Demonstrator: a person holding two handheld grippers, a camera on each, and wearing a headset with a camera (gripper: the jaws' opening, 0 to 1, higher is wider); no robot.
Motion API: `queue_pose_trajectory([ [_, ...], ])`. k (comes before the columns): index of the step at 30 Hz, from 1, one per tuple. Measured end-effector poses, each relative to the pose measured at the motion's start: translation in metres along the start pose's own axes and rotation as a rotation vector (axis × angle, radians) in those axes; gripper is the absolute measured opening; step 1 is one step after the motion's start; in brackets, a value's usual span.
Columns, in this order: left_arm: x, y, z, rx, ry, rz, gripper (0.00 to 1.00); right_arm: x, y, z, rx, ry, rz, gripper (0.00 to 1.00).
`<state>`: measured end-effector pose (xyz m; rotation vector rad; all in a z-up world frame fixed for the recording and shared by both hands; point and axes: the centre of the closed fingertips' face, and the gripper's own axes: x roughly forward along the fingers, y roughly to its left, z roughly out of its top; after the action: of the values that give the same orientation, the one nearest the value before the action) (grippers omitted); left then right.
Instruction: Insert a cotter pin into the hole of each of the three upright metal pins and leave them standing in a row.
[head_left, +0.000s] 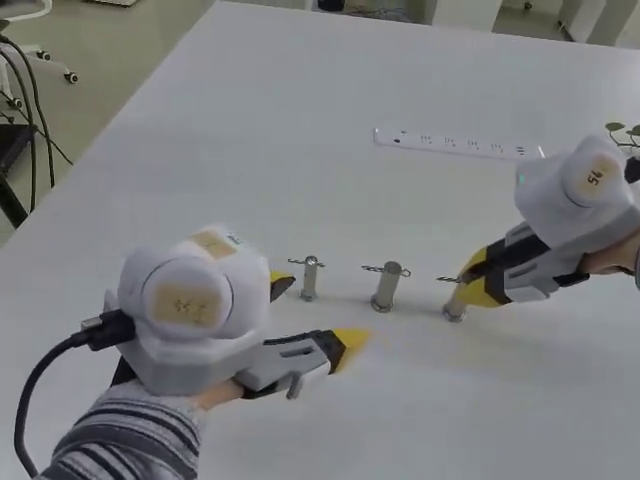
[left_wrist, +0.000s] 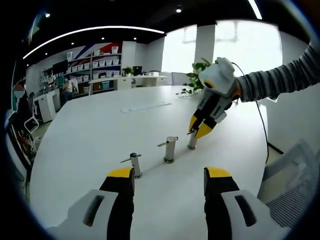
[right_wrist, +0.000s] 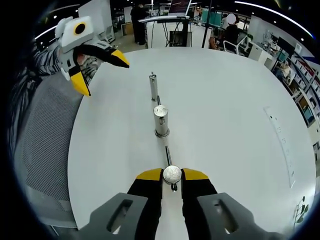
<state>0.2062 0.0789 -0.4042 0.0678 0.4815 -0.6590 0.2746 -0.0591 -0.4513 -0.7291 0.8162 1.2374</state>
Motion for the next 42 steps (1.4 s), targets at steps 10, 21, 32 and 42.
queue_pose_trajectory([
  [10,-0.005,0.010,-0.003,-0.001,0.013,0.020,0.63,0.003,-0.003,0.001,-0.018,-0.002,-0.014,0.10],
  [21,-0.011,0.023,-0.005,0.004,0.033,0.058,0.77,-0.013,-0.013,0.008,0.080,-0.092,-0.172,0.25],
  [32,-0.015,0.032,0.001,-0.019,0.014,0.078,0.90,-0.056,-0.003,0.019,0.285,-0.262,-0.327,0.48],
  [42,-0.018,0.034,0.003,-0.032,0.000,0.068,0.99,-0.068,0.022,0.023,0.422,-0.376,-0.377,0.69],
])
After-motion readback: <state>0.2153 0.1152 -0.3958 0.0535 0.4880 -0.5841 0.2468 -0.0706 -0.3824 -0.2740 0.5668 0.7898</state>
